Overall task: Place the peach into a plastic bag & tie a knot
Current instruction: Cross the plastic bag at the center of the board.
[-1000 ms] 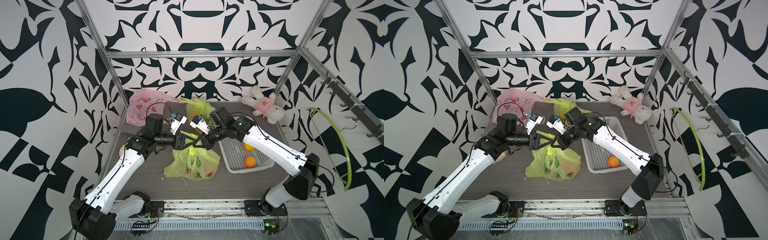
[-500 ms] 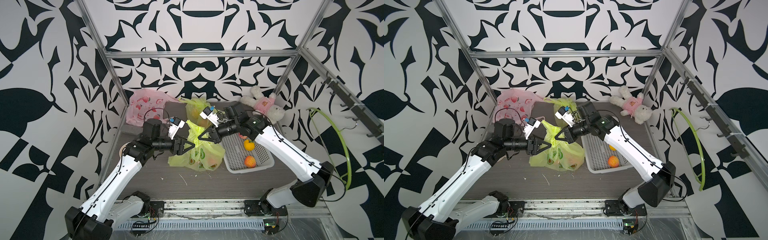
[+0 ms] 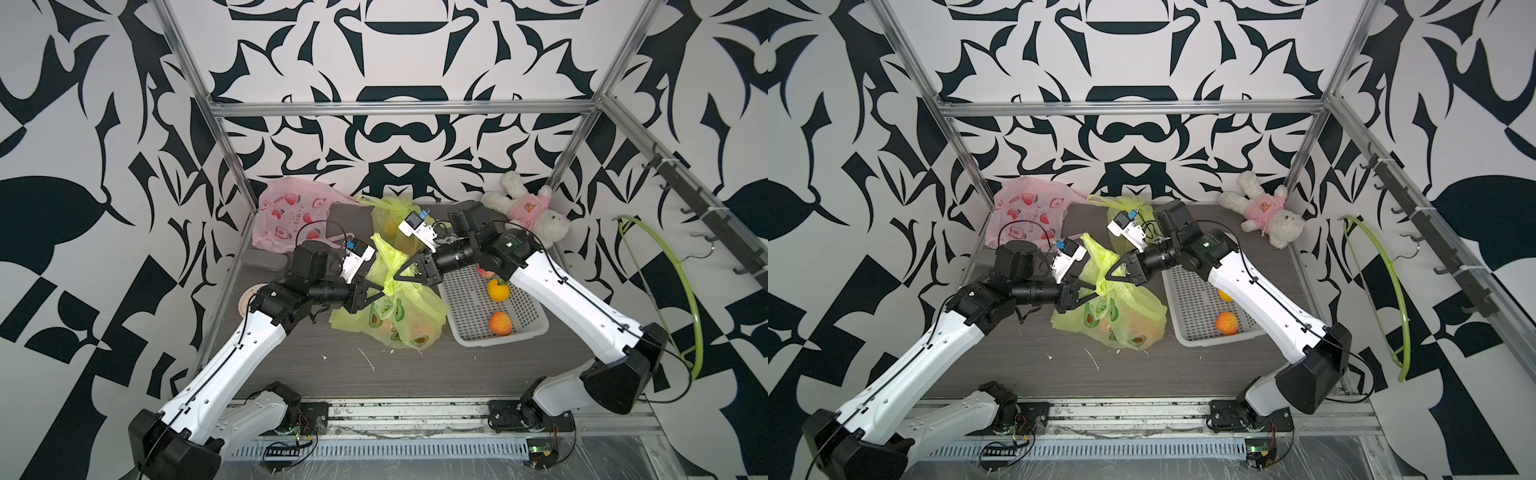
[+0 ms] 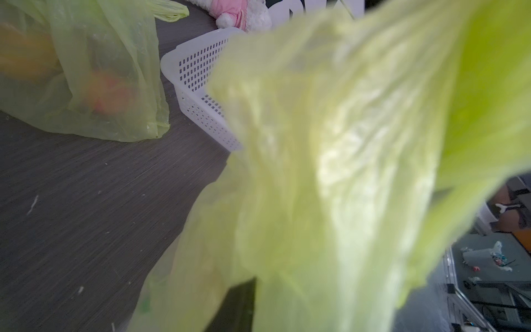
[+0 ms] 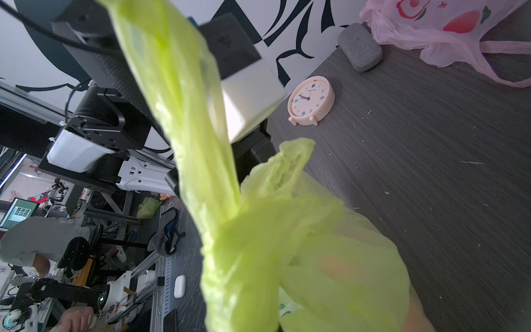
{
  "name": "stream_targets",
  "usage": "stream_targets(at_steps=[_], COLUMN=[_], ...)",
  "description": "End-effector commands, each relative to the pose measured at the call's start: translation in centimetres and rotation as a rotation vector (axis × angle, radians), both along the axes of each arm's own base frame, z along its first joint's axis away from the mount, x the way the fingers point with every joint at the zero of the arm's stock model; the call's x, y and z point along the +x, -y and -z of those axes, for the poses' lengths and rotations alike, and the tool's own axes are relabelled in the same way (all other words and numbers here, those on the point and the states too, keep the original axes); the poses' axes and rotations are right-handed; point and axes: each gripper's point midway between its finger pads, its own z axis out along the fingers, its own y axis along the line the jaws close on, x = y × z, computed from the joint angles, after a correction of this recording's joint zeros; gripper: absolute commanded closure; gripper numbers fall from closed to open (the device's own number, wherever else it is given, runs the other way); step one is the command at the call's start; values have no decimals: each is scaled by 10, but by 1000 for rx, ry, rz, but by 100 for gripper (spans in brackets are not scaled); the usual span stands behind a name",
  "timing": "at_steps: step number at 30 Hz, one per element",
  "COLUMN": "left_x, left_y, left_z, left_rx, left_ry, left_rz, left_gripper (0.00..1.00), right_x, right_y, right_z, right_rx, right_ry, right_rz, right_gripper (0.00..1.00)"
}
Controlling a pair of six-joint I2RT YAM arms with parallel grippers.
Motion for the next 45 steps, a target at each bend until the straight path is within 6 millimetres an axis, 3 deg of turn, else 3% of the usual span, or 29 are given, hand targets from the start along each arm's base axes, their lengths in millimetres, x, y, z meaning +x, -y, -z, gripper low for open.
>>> stream_targets(at_steps=[1,10,19,25,40,45], left_x=[3,12,9,9,10,10], left_y=[-5,-21,-18,-18,-16,-16], left_z=[-6,-29,-36,-41,-42,-45], left_rx=[25,38,10,0,-19,-26], left_ry=[18,95,67,71,63,68], left_rz=[-33,-148,-141,-149,-149,-154], left_gripper=[100,100,100,100,100,100], right_x=[-4,12,18,17,8,9], right_y=[2,9,8,7,-10,-14], right_z=[-30,10,20,26,43,51], right_rx=[55,-98,-127,-136,-171,-204], right_ry=[77,72,63,47,31,33], right_rz=[-11,57,78,76,49,61], right_gripper=[100,96,78,78,64,65])
